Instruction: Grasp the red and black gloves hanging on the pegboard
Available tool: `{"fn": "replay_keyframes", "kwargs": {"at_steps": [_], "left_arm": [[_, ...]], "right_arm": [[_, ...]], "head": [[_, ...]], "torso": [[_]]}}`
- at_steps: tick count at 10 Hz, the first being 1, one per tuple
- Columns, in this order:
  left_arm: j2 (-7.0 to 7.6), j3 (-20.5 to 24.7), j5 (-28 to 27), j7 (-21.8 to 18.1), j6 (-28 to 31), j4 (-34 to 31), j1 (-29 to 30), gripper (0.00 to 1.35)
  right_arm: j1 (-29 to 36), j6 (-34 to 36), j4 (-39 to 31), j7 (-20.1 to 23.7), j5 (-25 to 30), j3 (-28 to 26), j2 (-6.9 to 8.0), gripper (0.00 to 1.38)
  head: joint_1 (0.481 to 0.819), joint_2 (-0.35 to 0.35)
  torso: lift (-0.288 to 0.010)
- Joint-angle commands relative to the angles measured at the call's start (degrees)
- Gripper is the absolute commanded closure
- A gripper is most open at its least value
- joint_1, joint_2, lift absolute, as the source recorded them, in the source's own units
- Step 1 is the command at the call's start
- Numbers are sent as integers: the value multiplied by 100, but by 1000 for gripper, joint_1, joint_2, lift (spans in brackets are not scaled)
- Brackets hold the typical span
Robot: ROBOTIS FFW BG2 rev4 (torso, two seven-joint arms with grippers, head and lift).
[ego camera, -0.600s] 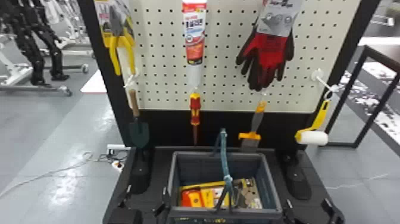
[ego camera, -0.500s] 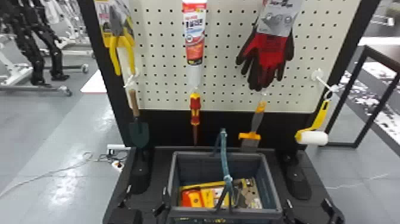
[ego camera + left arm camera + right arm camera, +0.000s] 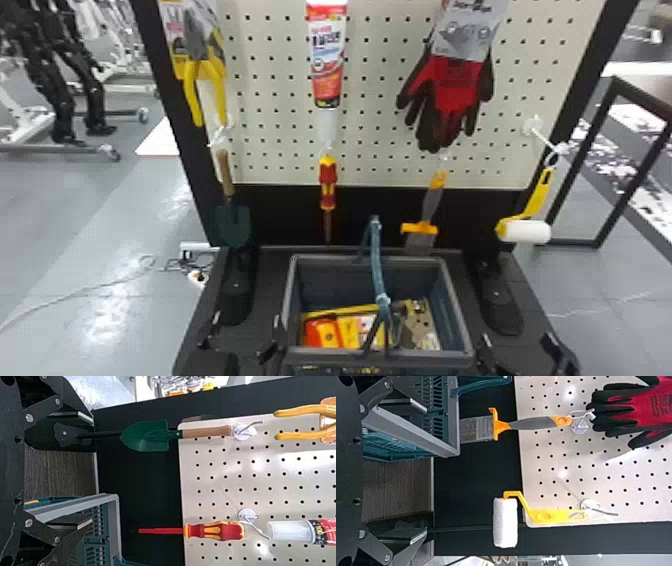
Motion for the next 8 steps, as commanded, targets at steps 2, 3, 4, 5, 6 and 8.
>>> {"fn": "replay_keyframes", "kwargs": {"at_steps": [2, 3, 4, 5, 6, 8], "left_arm": [[0, 9, 0, 0, 0, -9, 13, 394], [0, 9, 0, 0, 9, -9, 13, 394], [0, 9, 0, 0, 9, -9, 4, 394], [18, 9, 0, 0, 9, -9, 4, 394], [18, 0, 9, 0, 18, -9, -4, 394], [18, -18, 0, 0, 35, -9, -31, 394]], "right_arm": [[-119, 604, -863, 0, 42, -281, -41, 214], [-295, 841, -1083, 0, -231, -386, -85, 214], [-514, 1324, -1373, 70, -240, -544, -164, 214], [-804, 1948, -1663, 343, -240, -790, -252, 214], [-1112, 2361, -1865, 677, -169, -1037, -304, 214], [-1701, 2933, -2120, 1090, 42, -1467, -313, 214]], "head": [[549, 0], [549, 0], [549, 0], [549, 0], [549, 0], [549, 0]], "torso": [[-100], [-100], [-100], [-100], [-100], [-100]]}}
